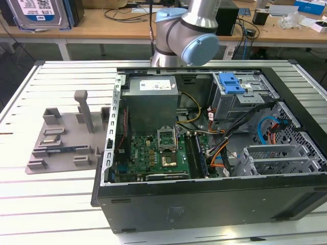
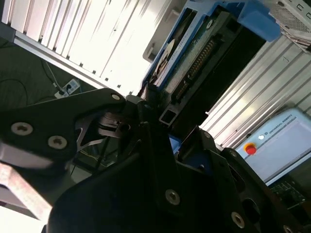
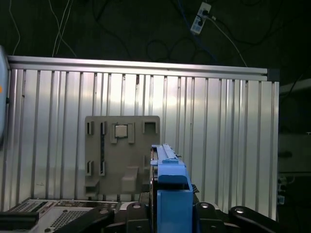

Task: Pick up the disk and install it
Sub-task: 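Pick up the disk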

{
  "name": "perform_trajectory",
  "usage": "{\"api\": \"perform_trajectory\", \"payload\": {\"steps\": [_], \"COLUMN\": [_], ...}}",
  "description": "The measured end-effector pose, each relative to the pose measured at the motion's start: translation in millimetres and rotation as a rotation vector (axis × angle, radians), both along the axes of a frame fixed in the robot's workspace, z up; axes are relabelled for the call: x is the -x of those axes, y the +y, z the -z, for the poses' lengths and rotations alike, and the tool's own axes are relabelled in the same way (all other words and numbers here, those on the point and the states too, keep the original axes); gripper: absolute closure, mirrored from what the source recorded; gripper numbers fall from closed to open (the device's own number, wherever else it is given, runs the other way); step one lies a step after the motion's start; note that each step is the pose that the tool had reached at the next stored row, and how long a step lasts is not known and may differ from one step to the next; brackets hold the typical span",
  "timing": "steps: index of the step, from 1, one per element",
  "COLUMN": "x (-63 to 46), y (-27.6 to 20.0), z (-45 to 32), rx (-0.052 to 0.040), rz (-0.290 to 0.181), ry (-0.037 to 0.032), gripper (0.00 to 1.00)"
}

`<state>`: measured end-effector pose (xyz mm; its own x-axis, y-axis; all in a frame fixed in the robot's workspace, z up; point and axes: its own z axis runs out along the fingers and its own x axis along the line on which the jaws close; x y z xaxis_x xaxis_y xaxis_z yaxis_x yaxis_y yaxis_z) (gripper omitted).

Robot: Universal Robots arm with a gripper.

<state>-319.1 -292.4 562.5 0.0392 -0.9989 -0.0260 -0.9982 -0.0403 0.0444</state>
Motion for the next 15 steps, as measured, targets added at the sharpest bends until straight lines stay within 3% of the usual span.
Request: {"api": "perform_trajectory", "payload": {"steps": [6, 15], "x": [-28.7, -85.3], "y": [-0.5, -0.7], "z": [0.4, 1.0], "rx": [0.0000, 0.0000], "rz": [0.000, 0.000], "ry": [0.0017, 0.0048], "gripper": [0.63, 0.63]}}
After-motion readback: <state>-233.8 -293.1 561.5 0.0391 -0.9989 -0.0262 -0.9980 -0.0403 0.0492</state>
